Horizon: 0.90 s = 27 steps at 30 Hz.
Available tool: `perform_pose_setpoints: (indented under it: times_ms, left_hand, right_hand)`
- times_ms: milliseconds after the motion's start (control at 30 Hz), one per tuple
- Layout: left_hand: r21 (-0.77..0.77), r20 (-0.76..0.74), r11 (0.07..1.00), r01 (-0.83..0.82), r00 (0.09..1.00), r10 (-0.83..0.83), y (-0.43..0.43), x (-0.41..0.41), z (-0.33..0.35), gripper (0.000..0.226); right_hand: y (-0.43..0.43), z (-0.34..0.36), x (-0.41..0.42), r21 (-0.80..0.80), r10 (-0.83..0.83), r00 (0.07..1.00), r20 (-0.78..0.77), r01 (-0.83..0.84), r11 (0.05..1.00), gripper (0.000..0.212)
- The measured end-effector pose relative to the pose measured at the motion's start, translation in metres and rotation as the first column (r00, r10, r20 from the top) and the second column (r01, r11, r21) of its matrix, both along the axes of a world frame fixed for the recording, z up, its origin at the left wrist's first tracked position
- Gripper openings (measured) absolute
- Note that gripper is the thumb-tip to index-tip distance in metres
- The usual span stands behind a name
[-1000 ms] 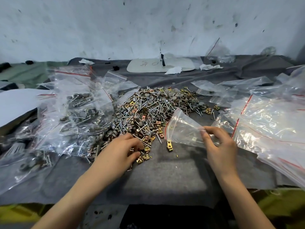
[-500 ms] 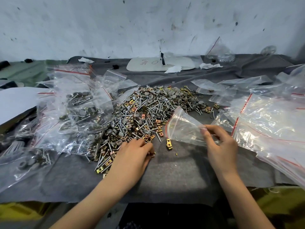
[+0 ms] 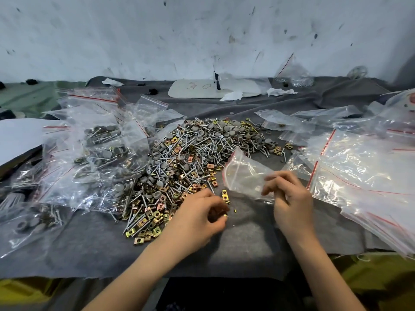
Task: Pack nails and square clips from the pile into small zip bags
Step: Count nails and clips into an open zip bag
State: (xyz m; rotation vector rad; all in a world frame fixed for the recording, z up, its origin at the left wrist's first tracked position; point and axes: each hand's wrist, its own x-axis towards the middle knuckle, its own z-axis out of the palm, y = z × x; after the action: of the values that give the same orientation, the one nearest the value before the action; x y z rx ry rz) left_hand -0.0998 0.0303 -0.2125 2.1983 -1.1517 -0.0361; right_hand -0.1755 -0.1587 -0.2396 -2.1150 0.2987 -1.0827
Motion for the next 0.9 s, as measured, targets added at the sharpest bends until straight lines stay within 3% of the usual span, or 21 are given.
perform_pose_setpoints:
  times_ms: [100,233,567,900]
  left_hand:
    - [-0.230,-0.217,0.970,-0.079,0.976,0.028,-0.016,-0.006,-0.001,0.016]
    - [-0.392,-0.433,0.888,-0.240,0.900,0.052,-0.039,-0.004,-0.004,0.018]
    - [-0.496,-0.561,0.797,-0.344,0.828,0.009,-0.048,-0.005,-0.020,0.019]
    - [-0.478,-0.566,0.827,-0.296,0.824,-0.033,-0.048,-0.007,-0.022,0.032]
  right_hand:
    - [0.003,0.003,0.000,-0.009,0.071,0.997,-0.009,-0.071,0.997,0.027]
    - [0.004,0.005,-0.001,-0.023,0.155,0.988,-0.027,-0.155,0.988,0.020]
    - [0.004,0.004,0.000,-0.112,0.188,0.976,-0.105,-0.200,0.973,0.020]
    - [0.006,0.000,0.002,-0.223,0.151,0.982,-0.117,-0.174,0.959,0.022]
